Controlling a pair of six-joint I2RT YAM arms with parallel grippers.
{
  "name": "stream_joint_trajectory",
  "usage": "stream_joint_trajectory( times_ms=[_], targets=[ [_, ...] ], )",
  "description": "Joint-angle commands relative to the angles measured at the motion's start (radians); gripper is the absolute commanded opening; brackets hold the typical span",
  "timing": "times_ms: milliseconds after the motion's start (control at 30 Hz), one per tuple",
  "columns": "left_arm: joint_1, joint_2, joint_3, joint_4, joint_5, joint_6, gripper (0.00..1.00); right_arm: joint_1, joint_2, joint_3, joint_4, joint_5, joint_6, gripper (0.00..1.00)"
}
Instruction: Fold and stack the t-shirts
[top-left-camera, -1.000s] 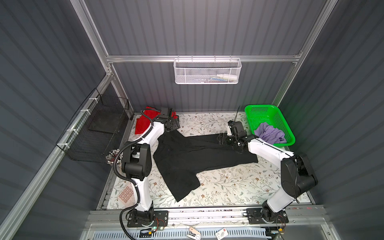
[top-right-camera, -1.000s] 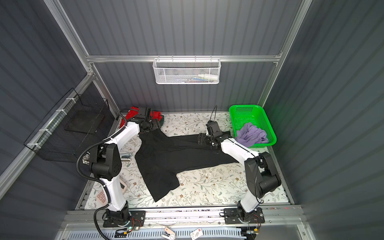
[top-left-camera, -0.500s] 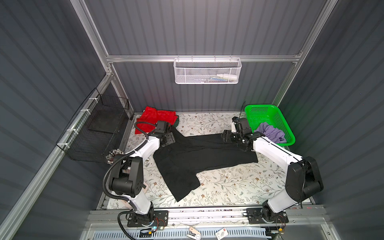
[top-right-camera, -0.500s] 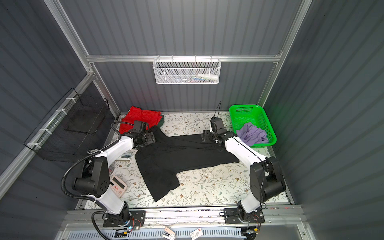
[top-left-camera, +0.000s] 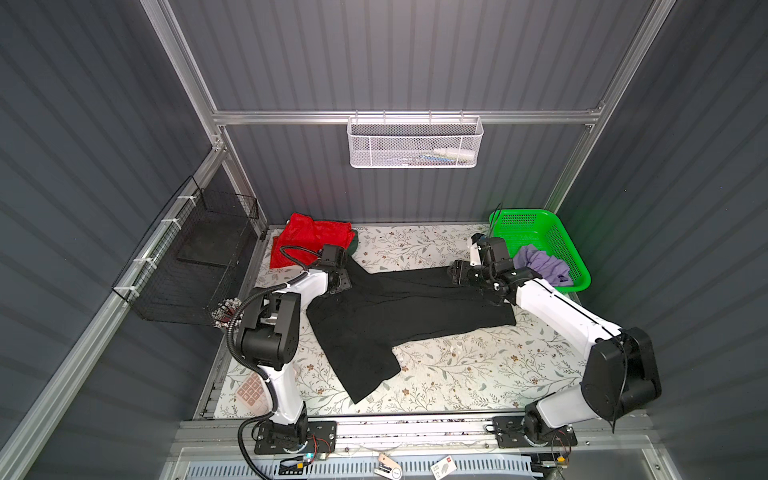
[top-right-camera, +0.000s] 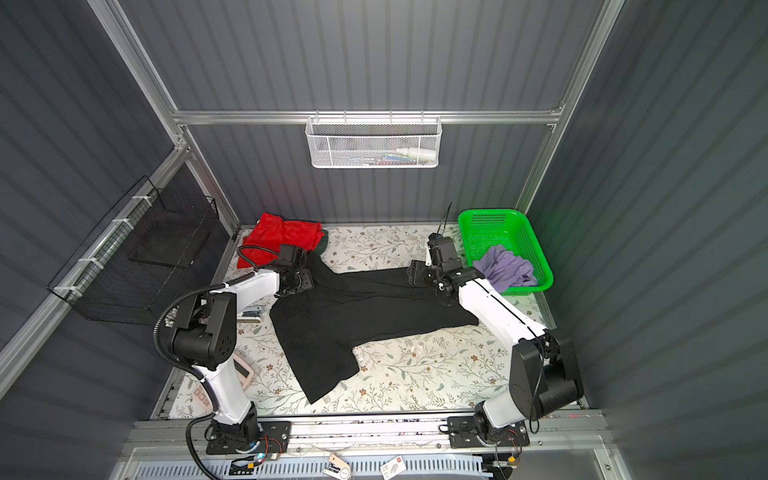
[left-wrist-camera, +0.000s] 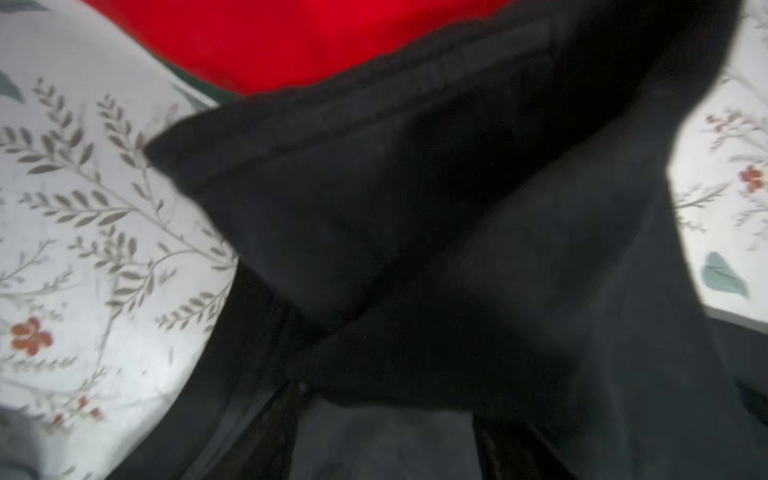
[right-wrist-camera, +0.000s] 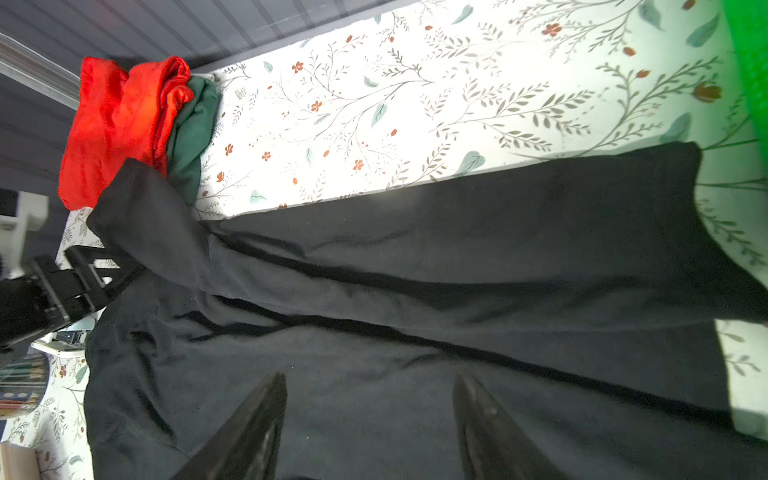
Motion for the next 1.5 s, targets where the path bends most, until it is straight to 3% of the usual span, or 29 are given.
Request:
stream_joint_trajectory(
  times_ms=[0,233,367,433,633,967,1267,1467],
  targets=[
    [0.007,0.016,0.038,0.024,-0.012,0.029,0.59,-0.012,-0.022,-0.017,-0.025,-0.003,-0.013,0.66],
    [0.007,0.038,0.047,0.086,-0.057,0.088,0.37,-0.023,-0.038,-0.032,-0.029,0.006,-0.017,0.65],
    [0.007,0.071,0.088,0.087,-0.051,0.12,0.3,-0.027,-0.03,-0.02,-0.043,0.008,-0.026,0.65],
    [0.007,0.079,0.105,0.084,-0.042,0.126,0.14,-0.027,-0.029,-0.016,-0.05,0.01,-0.027,0.65],
    [0.007,0.054,0.108,0.087,-0.037,0.127,0.0,-0.029,-0.039,-0.028,-0.053,0.019,-0.02,0.65],
    [0.007,0.026,0.112,0.065,-0.01,0.124,0.0,-0.034,-0.019,-0.017,-0.057,0.009,-0.01,0.65],
    [0.007,-0.131,0.063,0.003,-0.025,0.079,0.0,-0.037,-0.015,-0.013,-0.062,0.008,-0.01,0.65],
    [0.005,-0.208,0.051,-0.054,0.045,0.025,0.0,-0.038,-0.003,-0.013,-0.063,0.001,0.0,0.64]
  ],
)
